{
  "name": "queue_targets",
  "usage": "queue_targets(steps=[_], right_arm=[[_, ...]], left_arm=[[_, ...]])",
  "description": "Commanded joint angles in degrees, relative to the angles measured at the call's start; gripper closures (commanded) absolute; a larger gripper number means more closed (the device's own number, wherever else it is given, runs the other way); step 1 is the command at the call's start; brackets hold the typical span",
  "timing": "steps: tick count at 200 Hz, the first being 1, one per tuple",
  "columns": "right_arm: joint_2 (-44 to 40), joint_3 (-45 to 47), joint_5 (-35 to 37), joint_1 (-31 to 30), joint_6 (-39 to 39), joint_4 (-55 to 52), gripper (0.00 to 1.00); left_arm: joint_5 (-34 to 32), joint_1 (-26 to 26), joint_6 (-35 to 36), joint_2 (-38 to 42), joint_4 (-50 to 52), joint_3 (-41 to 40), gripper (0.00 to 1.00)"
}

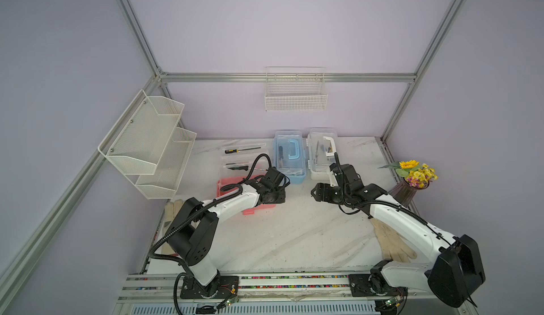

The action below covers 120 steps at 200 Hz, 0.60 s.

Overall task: Close toolboxes
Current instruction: Move the toolbox to the center of the board.

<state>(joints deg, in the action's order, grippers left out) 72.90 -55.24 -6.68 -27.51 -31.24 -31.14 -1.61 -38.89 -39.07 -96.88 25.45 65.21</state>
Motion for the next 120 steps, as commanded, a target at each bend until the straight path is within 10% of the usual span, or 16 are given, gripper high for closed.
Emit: queue_targets(steps=[1,57,120], right_arm=[[-2.4,-0.29,1.86,0.3,-0.91,-1.43,0.23],[-1.66,-0.75,2.37,0.35,0.13,-2.48,0.23],[-1.77,0.05,0.48,0.33,-0.33,-1.43,0.23]], left_arm=[[4.77,-2.5,-3.22,-1.03,-4.64,4.44,0.71],[-4.31,-3.38,0.36,8.96,-1.32,3.46,0.08],[-20.67,13.94,1.33,27.35,16.14,-5.99,0.06]])
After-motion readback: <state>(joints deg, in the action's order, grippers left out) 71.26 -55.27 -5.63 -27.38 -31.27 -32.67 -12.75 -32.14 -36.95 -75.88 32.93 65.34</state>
